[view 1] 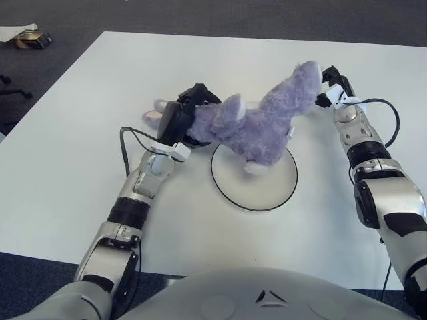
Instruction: Put the doll into the plate.
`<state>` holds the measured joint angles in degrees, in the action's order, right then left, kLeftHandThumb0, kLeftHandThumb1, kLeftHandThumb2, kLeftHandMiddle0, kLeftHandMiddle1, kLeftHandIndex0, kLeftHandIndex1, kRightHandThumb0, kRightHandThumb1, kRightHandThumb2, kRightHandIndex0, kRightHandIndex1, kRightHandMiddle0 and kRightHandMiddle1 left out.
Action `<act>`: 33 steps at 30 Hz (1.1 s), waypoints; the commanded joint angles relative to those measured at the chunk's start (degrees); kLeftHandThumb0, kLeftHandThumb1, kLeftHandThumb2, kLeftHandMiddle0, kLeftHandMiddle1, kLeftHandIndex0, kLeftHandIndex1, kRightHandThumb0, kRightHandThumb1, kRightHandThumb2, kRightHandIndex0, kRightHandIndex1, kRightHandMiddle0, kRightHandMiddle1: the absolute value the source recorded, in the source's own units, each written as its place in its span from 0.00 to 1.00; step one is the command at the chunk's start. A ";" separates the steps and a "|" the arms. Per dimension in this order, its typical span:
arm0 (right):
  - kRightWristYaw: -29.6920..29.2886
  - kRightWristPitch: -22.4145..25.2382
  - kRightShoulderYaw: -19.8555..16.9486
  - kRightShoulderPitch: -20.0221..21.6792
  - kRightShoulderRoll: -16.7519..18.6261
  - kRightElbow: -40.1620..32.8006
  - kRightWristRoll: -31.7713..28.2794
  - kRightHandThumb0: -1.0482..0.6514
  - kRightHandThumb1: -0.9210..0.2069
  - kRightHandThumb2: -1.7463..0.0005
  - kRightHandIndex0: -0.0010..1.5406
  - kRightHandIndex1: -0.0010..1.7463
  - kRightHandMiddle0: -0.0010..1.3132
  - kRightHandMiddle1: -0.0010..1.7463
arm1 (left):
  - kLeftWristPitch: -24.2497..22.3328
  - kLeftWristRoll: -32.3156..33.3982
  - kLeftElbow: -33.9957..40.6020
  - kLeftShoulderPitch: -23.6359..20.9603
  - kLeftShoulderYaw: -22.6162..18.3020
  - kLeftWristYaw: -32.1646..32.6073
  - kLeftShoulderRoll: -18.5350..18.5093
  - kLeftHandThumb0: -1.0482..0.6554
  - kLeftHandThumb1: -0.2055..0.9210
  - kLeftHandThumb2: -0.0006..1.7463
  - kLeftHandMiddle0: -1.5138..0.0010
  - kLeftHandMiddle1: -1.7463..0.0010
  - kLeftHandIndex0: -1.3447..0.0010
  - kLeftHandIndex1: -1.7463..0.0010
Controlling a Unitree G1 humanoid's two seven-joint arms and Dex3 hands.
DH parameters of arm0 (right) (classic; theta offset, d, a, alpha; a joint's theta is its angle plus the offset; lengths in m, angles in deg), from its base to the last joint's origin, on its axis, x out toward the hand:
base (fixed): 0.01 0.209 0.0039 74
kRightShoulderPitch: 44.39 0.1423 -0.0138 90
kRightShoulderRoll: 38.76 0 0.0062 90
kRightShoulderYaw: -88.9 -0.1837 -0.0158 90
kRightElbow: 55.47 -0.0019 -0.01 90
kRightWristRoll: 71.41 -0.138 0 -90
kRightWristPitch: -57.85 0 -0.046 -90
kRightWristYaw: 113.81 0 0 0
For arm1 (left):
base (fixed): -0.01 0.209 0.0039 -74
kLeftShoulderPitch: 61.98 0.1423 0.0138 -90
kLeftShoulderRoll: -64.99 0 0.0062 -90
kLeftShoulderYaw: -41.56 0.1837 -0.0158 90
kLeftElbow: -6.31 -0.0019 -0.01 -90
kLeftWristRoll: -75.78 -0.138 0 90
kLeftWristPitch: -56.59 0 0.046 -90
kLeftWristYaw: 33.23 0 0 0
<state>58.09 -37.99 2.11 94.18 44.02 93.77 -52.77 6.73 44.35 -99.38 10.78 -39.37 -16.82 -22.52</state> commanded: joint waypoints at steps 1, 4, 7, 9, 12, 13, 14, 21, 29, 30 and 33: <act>-0.70 0.81 -0.66 1.39 -0.19 1.66 -1.00 0.56 0.04 0.65 0.19 0.98 0.04 1.00 | 0.24 1.44 0.69 1.12 0.71 -1.58 -0.24 0.61 0.13 1.00 0.42 0.00 0.50 0.00; -0.98 1.12 -0.62 1.77 -0.13 2.38 -0.98 0.60 0.05 0.64 0.20 0.97 0.01 1.00 | 0.60 1.83 0.49 1.32 1.22 -2.70 -0.57 0.61 0.13 1.00 0.42 0.00 0.50 0.00; -1.16 1.37 -0.51 2.10 -0.15 3.05 -0.85 0.61 0.04 0.65 0.20 0.96 0.00 1.00 | 1.13 1.83 0.34 1.39 1.88 -3.60 -1.00 0.61 0.13 1.00 0.42 0.00 0.50 0.00; -1.15 1.42 -0.43 2.30 -0.18 3.50 -0.80 0.61 0.04 0.65 0.20 0.96 0.00 1.00 | 1.56 1.95 0.29 1.39 2.27 -4.20 -1.27 0.61 0.13 1.00 0.42 0.00 0.50 0.00; -1.13 1.28 -0.34 2.51 -0.16 4.15 -0.75 0.61 0.04 0.65 0.20 0.95 0.00 1.00 | 2.14 2.35 0.14 1.37 2.56 -4.86 -1.48 0.61 0.13 1.00 0.41 0.01 0.50 0.00; -1.12 1.20 -0.31 2.57 -0.15 4.37 -0.74 0.61 0.04 0.65 0.18 0.96 0.02 1.00 | 2.31 2.50 0.09 1.38 2.62 -5.04 -1.51 0.61 0.13 0.99 0.41 0.01 0.50 0.00; -1.04 1.11 -0.24 2.66 -0.19 4.68 -0.68 0.61 0.05 0.64 0.15 0.98 0.05 1.00 | 2.76 3.18 -0.11 1.39 2.86 -5.62 -1.50 0.61 0.13 0.99 0.41 0.02 0.50 0.00; -0.37 0.47 0.78 3.17 -0.71 6.30 0.11 0.61 0.05 0.63 0.10 1.00 0.09 1.00 | 3.38 11.72 -0.48 2.13 4.88 -13.71 -1.59 0.61 0.17 0.96 0.41 0.04 0.53 0.00; -0.19 -0.17 1.49 3.55 -0.93 7.44 0.11 0.61 0.07 0.61 0.10 1.00 0.10 1.00 | 4.27 16.88 -1.06 1.93 5.89 -20.15 -1.67 0.61 0.19 0.94 0.42 0.05 0.55 0.00; -0.19 -0.22 1.52 3.57 -0.94 7.50 0.09 0.61 0.07 0.61 0.10 1.00 0.10 1.00 | 4.31 17.17 -1.11 1.88 5.88 -20.66 -1.61 0.61 0.19 0.94 0.42 0.05 0.55 0.00; -0.19 -0.33 1.63 3.66 -0.98 7.76 0.07 0.61 0.07 0.61 0.10 1.00 0.10 1.00 | 4.44 18.08 -1.29 1.69 5.90 -22.16 -1.49 0.61 0.19 0.94 0.42 0.05 0.55 0.00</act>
<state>57.68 -37.82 3.43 96.74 43.60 100.75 -52.68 10.82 61.32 -99.73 11.78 -34.17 -36.86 -24.08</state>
